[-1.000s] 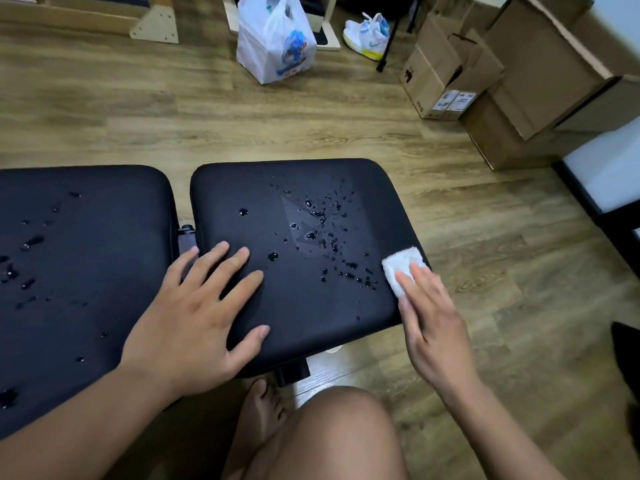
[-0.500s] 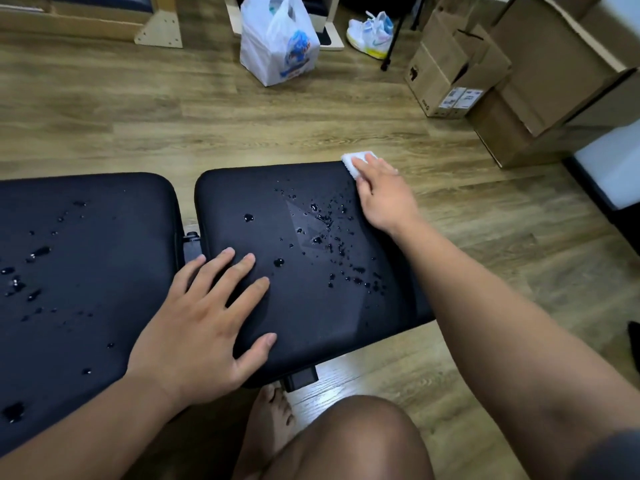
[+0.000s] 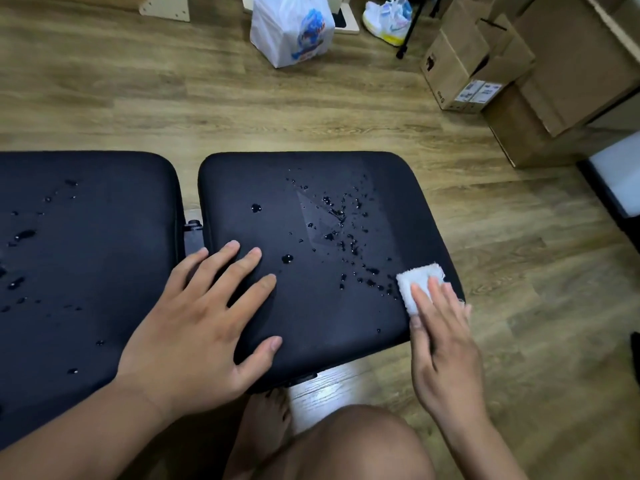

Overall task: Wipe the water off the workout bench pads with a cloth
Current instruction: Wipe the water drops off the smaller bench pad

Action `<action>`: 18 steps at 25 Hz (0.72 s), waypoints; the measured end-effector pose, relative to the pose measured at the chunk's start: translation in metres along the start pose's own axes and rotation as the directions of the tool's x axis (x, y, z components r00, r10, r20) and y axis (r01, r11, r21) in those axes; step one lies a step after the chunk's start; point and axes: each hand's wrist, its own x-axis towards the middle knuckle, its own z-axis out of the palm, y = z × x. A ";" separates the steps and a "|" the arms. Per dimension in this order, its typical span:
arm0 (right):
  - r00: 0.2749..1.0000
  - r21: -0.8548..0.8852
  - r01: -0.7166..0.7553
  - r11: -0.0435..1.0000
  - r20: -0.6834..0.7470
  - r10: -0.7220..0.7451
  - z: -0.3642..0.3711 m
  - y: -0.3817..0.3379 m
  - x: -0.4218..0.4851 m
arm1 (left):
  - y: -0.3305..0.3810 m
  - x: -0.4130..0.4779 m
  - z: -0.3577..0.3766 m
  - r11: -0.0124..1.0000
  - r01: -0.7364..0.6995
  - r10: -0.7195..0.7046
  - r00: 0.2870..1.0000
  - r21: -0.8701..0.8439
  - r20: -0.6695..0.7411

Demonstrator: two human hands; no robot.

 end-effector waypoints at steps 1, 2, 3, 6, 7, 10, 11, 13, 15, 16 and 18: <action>1.000 -0.039 0.004 0.999 0.015 -0.003 0.002 -0.004 0.017 | 0.000 0.000 0.001 1.000 -0.001 0.001 1.000 -0.007 0.002; 0.999 -0.068 0.025 0.997 0.033 -0.023 0.005 -0.010 0.040 | -0.001 0.000 0.000 1.000 0.001 -0.001 1.000 -0.011 0.003; 0.998 -0.084 0.052 0.995 0.049 -0.048 0.008 -0.014 0.067 | -0.001 0.000 0.000 1.000 0.003 -0.003 1.000 -0.009 0.002; 0.988 -0.104 0.125 0.987 0.099 -0.115 0.018 -0.027 0.155 | -0.001 0.000 -0.001 1.000 -0.001 0.001 1.000 0.001 0.008; 0.987 -0.107 0.127 0.986 0.113 -0.115 0.022 -0.033 0.180 | -0.001 0.001 -0.001 1.000 -0.002 0.002 1.000 0.005 0.013; 0.986 -0.124 0.113 0.986 0.140 -0.095 0.029 -0.046 0.217 | 0.000 0.001 -0.003 0.999 -0.009 0.008 1.000 0.037 0.029; 0.986 -0.109 0.114 0.987 0.131 -0.100 0.029 -0.045 0.213 | 0.000 0.001 -0.003 0.999 -0.014 0.013 1.000 0.044 0.027; 0.989 -0.068 0.125 0.990 0.089 -0.119 0.022 -0.036 0.180 | 0.001 0.000 -0.004 0.999 -0.015 0.015 1.000 0.043 0.007; 0.991 -0.039 0.122 0.992 0.054 -0.120 0.013 -0.020 0.122 | 0.000 0.000 -0.001 0.999 -0.015 0.015 1.000 0.041 -0.009; 0.994 -0.032 0.103 0.994 0.043 -0.101 0.008 -0.012 0.088 | 0.000 0.000 0.001 0.999 -0.018 0.019 1.000 0.039 -0.013; 0.997 -0.022 0.071 0.997 0.036 -0.071 0.000 -0.005 0.026 | 0.001 0.000 0.004 0.999 -0.013 0.014 0.999 0.035 -0.037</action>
